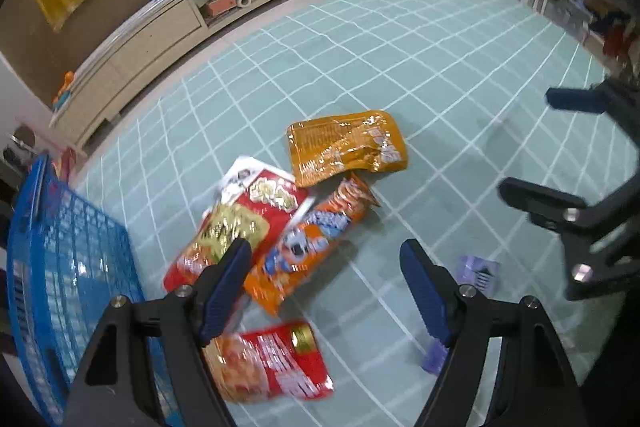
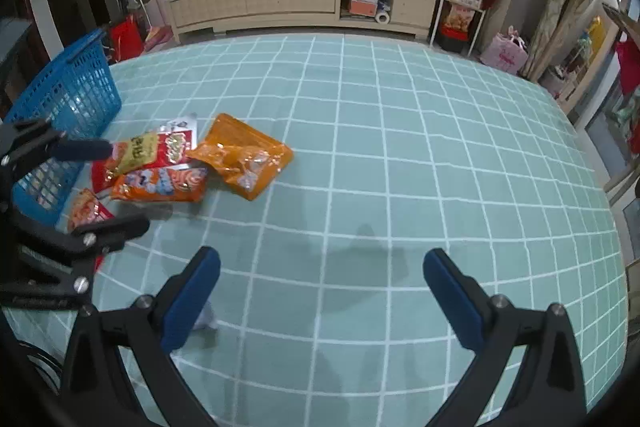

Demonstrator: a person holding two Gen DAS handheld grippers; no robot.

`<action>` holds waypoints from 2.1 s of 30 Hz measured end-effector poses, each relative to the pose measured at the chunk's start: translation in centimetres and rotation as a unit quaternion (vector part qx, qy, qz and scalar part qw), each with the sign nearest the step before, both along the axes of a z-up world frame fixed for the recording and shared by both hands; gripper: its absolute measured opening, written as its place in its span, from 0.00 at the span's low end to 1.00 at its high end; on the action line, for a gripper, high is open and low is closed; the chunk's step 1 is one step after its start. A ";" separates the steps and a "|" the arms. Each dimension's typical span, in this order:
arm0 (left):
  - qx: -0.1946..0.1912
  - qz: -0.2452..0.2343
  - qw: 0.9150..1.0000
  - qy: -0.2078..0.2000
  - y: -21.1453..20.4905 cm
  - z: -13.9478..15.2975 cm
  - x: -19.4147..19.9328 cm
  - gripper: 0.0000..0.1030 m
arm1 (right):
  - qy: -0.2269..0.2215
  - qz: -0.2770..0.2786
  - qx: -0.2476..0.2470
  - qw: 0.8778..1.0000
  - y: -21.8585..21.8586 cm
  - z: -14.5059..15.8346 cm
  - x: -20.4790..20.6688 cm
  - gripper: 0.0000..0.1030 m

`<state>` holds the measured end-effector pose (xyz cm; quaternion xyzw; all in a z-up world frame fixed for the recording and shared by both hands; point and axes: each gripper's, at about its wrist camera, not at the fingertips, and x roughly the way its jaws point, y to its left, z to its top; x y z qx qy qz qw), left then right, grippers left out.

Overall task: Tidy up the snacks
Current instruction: 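Move both tools back over the orange snacks on the mat, then grasp the orange snack stick with the left tool, then grasp the orange pouch with the right tool while the left tool lifts the snack stick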

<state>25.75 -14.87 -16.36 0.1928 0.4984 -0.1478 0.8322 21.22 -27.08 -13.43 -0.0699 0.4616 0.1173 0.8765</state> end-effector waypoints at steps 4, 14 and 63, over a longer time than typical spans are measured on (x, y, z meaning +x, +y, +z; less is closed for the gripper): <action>-0.002 -0.006 1.000 0.019 -0.2 -1.4 1.5 0.73 | 0.004 -0.006 0.010 1.000 -0.5 0.0 0.4 1.00; -0.053 0.001 0.995 0.089 0.3 -3.0 1.9 0.35 | 0.017 -0.005 0.017 1.000 -0.3 -0.3 0.6 1.00; -0.124 0.136 0.983 -0.013 7.4 0.1 -0.3 0.12 | 0.062 0.297 -0.016 0.953 9.8 -2.8 9.3 0.41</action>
